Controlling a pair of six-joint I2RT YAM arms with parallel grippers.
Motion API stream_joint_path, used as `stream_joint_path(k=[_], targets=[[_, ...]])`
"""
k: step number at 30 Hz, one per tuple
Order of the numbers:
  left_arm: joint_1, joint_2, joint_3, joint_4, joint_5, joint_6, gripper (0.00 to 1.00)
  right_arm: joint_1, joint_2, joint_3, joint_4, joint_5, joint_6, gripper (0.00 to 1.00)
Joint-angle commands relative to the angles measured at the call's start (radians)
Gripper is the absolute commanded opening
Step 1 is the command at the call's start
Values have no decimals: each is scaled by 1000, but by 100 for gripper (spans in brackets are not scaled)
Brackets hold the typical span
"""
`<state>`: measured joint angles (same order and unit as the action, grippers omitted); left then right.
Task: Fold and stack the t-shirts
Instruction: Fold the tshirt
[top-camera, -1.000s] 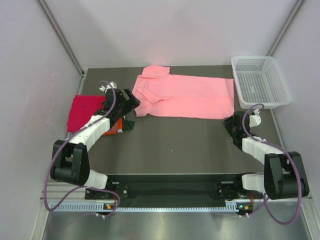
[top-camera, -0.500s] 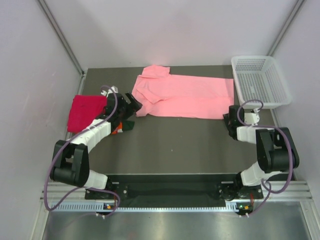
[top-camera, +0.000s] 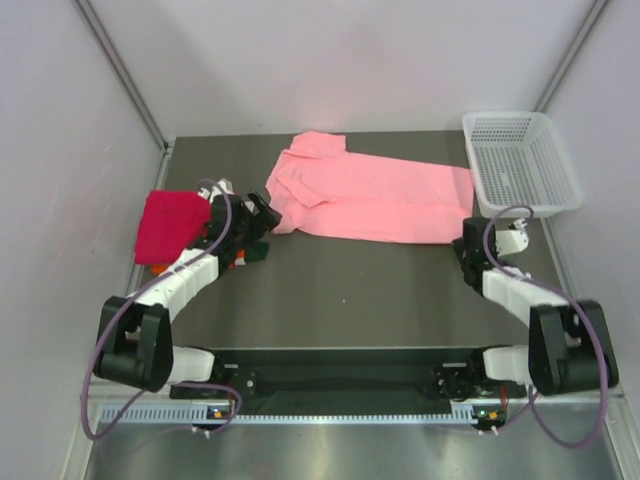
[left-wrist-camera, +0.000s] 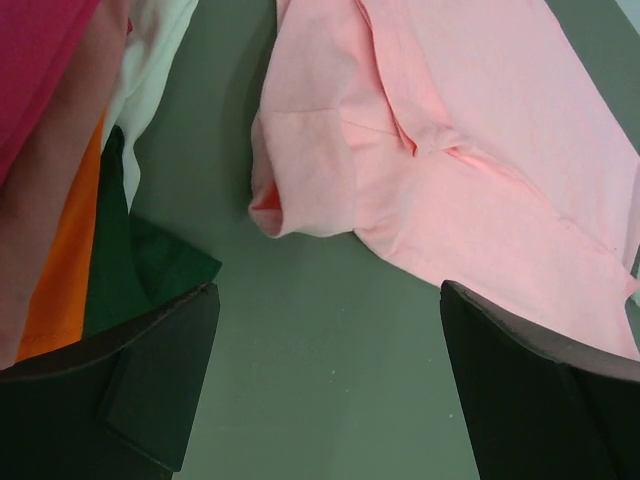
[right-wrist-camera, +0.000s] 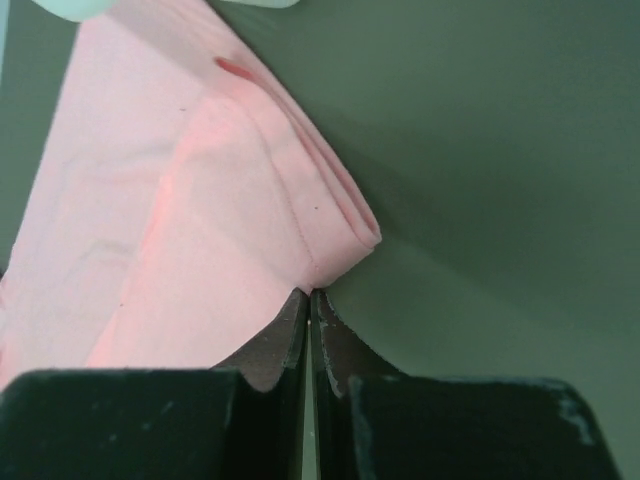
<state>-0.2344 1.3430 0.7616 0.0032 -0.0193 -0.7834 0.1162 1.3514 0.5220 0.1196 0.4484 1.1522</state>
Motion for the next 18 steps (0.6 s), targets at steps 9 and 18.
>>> stream_joint_path(k=[9,18], targets=[[-75,-77,-103,67,-27,-33,83,-16,-448,-238,-149,90,-147,0],[-161,47,-33,84,-133,-16,64,-21,-430,-264,-92,59,-170,0]])
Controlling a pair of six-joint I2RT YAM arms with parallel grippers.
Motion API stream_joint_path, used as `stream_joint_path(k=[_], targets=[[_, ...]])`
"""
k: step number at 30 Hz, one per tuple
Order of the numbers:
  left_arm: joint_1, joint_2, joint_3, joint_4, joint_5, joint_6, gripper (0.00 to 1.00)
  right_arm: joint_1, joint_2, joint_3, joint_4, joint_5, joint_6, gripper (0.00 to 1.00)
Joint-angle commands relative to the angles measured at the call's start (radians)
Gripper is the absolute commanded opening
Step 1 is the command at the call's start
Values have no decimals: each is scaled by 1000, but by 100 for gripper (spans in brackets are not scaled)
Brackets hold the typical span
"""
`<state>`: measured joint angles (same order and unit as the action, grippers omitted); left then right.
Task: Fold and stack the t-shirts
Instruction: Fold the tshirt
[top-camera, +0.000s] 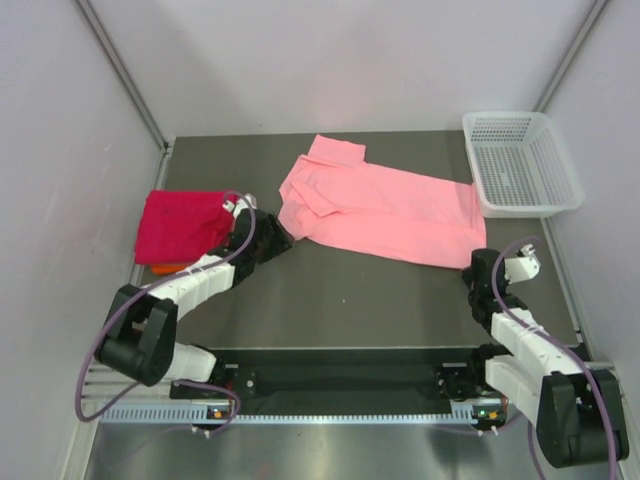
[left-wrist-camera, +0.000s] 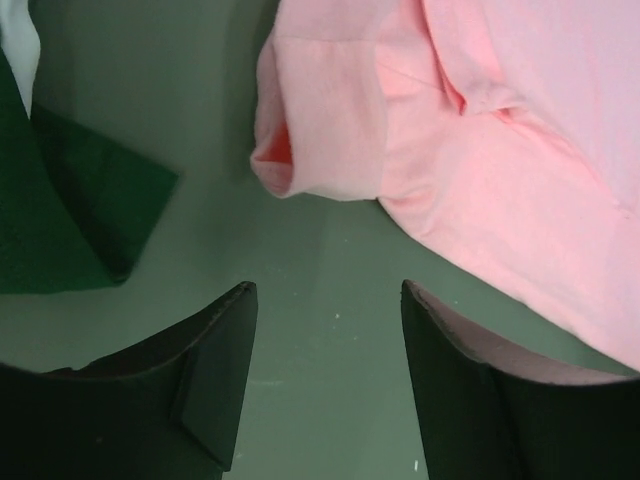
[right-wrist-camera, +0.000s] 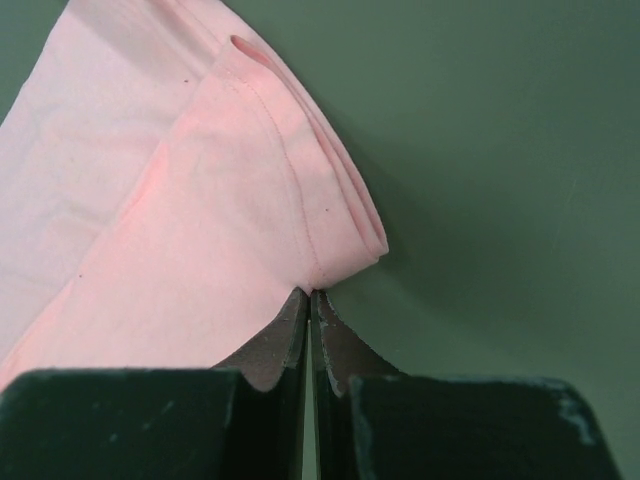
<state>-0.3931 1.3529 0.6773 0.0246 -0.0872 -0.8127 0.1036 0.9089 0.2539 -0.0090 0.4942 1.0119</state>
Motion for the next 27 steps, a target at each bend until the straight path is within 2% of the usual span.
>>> stream_joint_path(k=[1,7,10,16,19,20,27], targets=[[-3,75,62,61,-77,24,60,-7,16,4,40,12,-30,0],[-1,198,143,26,-103,43,56,-12,7,1,52,-2,-44,0],[2,228,160,38,-120,44,45,-12,2,-2,58,-2,-49,0],[23,282,205,20,-134,49,17,-16,8,-1,61,-5,-50,0],[45,287,211,14,-134,56,11,-18,8,-1,58,-3,-52,0],[51,284,212,8,-137,66,0,-19,7,-1,58,-5,-52,0],[91,206,215,-104,-235,96,0,-27,2,1,47,-3,-50,0]])
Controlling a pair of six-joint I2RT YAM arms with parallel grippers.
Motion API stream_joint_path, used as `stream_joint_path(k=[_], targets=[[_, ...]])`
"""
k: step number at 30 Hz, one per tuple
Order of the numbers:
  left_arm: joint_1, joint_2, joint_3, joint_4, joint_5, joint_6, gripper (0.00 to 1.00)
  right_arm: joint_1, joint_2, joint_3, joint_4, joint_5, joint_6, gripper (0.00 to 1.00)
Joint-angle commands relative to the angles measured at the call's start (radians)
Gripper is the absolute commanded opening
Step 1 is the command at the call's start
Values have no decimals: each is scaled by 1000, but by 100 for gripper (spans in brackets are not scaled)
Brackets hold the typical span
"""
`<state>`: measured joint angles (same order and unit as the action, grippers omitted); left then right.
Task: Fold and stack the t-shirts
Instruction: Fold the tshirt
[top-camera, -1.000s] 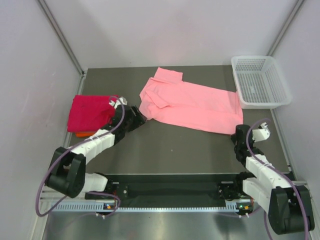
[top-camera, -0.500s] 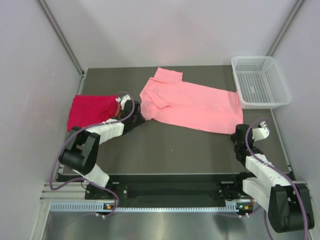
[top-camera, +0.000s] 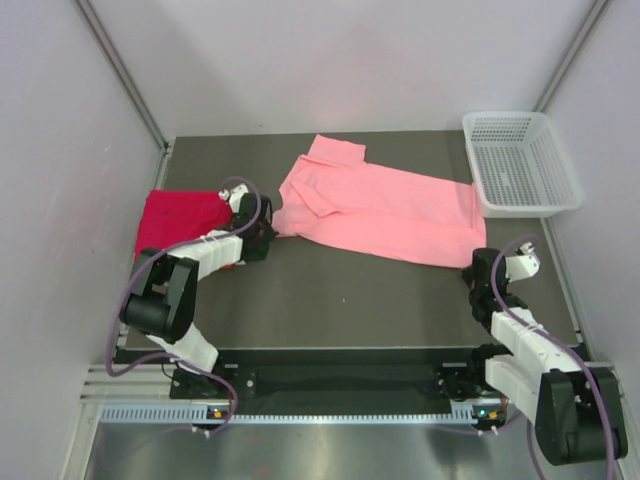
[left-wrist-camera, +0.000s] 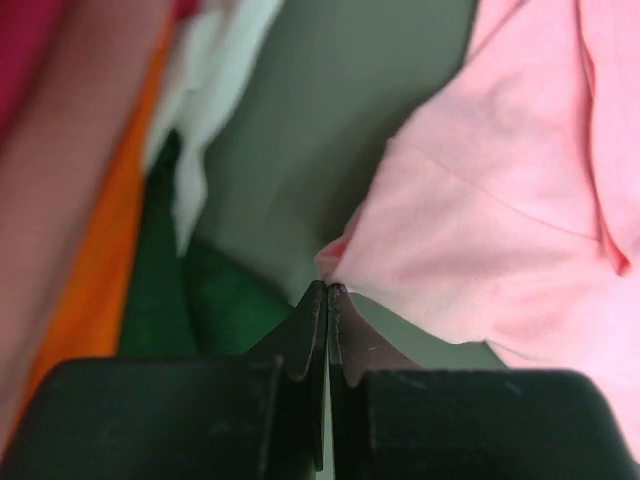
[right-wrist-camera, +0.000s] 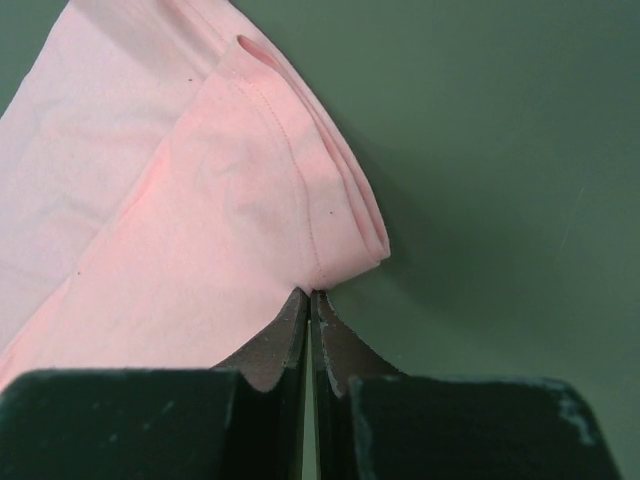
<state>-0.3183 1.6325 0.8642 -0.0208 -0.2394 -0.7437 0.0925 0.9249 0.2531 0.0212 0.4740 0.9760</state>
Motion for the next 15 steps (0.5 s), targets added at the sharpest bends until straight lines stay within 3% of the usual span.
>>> stream_joint_path(k=[1,10,13,15], targets=[[25,-85,30,-74,-116,27,0,-19,-15,3,16,17,-14,0],[38,-160,48,-189,-250,41,0,-34,-37,5,-12,23,-13,0],[38,-178,38,-199,-235,23,47,-34,-44,2,-17,20,-17,0],[36,-206,12,-185,-193,17,66,-34,-46,0,-15,17,-16,0]])
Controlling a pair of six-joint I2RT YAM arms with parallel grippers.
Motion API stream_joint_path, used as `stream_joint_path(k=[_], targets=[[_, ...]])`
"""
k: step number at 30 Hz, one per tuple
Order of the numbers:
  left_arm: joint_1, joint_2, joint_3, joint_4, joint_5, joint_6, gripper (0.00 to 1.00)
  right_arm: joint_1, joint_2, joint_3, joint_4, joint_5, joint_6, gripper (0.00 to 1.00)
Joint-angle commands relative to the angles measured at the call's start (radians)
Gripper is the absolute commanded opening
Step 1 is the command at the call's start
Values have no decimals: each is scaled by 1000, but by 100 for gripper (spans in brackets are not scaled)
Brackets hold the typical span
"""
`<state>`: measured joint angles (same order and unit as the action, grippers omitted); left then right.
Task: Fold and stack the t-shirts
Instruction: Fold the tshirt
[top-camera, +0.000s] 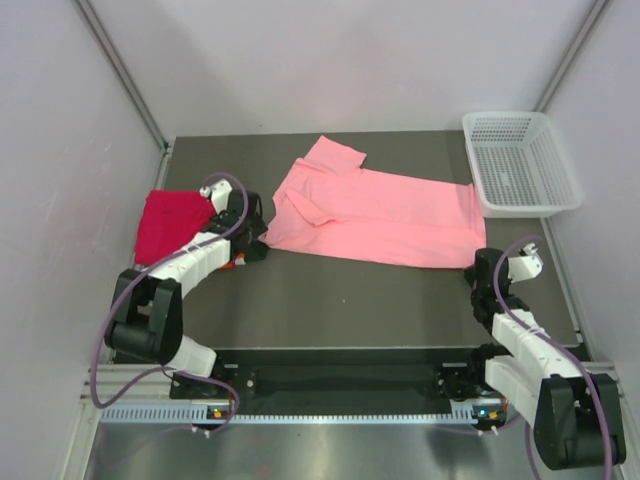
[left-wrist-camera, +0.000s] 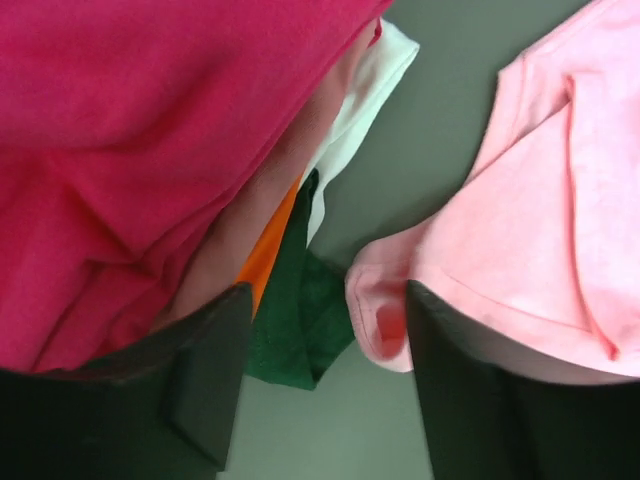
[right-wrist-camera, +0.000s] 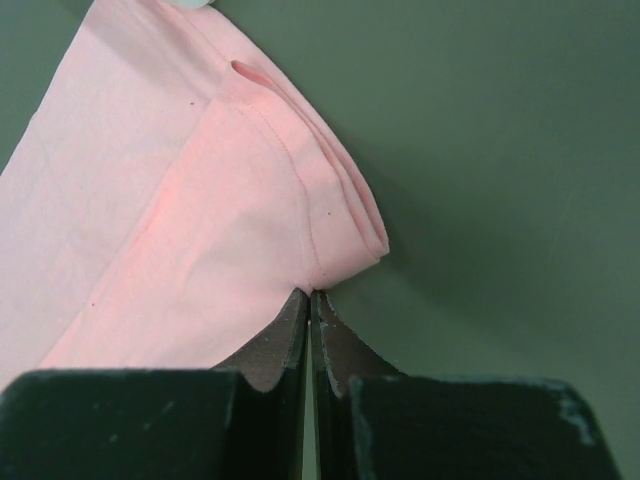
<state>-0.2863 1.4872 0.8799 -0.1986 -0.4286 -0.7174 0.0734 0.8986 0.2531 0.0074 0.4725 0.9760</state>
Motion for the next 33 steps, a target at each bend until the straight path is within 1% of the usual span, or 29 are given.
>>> stream_joint_path(k=[1,8,9,10,13,16,20,22,26,29,33], targets=[[4,-73,-16,14,13,-10,69,-15,-21,0,0,17,-17,0],[-22,-183,-91,80,200,-43,70,-15,-7,5,5,9,-17,0],[-33,-192,-122,97,264,-71,70,-14,-4,5,6,9,-19,0],[-39,-200,-139,149,295,-86,70,-14,-4,6,8,8,-17,0],[-76,-211,-206,227,350,-152,71,-14,-1,6,11,5,-17,0],[-119,-200,-257,304,318,-206,70,-15,-3,5,11,5,-19,0],[-128,-145,-306,407,318,-278,67,-14,-7,3,11,5,-20,0],[-128,-121,-314,455,306,-318,68,-15,-9,3,14,5,-20,0],[-128,-39,-305,525,262,-340,67,-14,-6,2,16,2,-22,0],[-126,24,-274,533,234,-340,64,-17,-7,3,17,2,-22,0],[-126,65,-266,538,183,-344,41,-17,-13,2,14,3,-23,0]])
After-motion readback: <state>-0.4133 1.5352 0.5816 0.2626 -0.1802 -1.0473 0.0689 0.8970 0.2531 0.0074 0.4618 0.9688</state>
